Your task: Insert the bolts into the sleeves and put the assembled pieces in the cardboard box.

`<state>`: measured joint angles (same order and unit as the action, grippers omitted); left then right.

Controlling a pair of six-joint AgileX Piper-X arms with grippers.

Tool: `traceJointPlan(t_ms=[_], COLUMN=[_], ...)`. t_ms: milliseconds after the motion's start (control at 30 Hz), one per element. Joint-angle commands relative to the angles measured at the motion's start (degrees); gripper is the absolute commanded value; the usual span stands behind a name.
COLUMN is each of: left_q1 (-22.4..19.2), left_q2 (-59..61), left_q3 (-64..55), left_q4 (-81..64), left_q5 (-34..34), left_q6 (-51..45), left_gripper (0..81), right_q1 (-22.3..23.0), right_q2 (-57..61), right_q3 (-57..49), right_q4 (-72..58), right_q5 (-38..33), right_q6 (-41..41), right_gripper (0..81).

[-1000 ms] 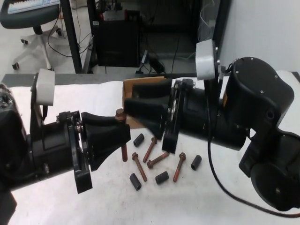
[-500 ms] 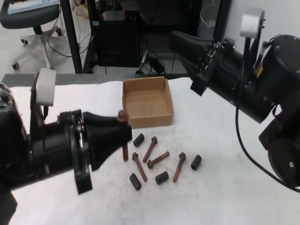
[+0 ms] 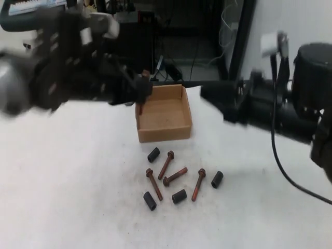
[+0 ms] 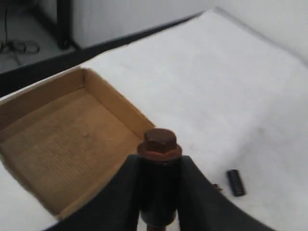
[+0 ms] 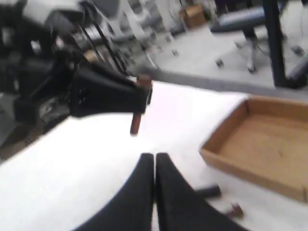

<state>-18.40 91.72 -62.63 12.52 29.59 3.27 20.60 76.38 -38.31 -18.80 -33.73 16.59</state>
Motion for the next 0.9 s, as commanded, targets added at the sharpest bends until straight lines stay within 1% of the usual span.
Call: traceJointPlan(t_ms=[0, 67, 100, 233, 333, 533, 733, 800, 833, 867], left_q1=[0.0, -0.2, -0.3, -1.1, -2.3, -4.5, -4.8, -4.6, -4.6, -4.6], left_q2=[7.1, 11.6, 13.8, 20.6, 24.7, 30.4, 31.8, 31.8, 31.8, 31.8], left_q3=[-9.5, -14.1, -16.3, -23.1, -27.1, -31.4, -31.6, -31.6, -31.7, -31.7], left_q4=[6.7, 8.2, 8.3, 8.3, 8.3, 8.3, 8.3, 8.3, 8.3, 8.3], left_q5=[-3.9, -6.2, -7.6, -10.0, -12.5, -13.2, -14.2, -14.2, -14.2, -14.2], left_q6=[2.9, 3.2, 3.2, 4.7, 5.8, 6.2, 10.2, 10.2, 10.2, 10.2], left_gripper=[0.3, 0.3, 0.3, 0.3, 0.3, 0.3, 0.3, 0.5, 2.4, 4.7], right_q1=[-1.5, -2.2, -2.5, -2.5, -2.5, -2.5, -2.5, -2.5, -2.5, -2.5], right_q2=[-2.5, -3.1, -3.5, -5.0, -6.4, -9.1, -10.7, -10.7, -10.7, -10.7], right_q3=[0.1, 0.1, 0.1, 0.1, 0.1, 0.1, 0.1, 0.1, 0.1, 0.1], right_q4=[21.9, 29.3, 32.3, 38.4, 39.4, 39.5, 39.5, 39.5, 39.5, 39.5], right_q5=[9.2, 14.0, 14.7, 14.6, 14.6, 14.6, 14.6, 14.6, 14.6, 14.6], right_q6=[-8.5, -10.5, -11.3, -12.8, -12.8, -12.8, -11.0, -11.0, -11.0, -11.0], right_gripper=[0.8, 0.8, 0.8, 0.8, 0.8, 0.8, 0.2, 7.0, 11.3, 17.7])
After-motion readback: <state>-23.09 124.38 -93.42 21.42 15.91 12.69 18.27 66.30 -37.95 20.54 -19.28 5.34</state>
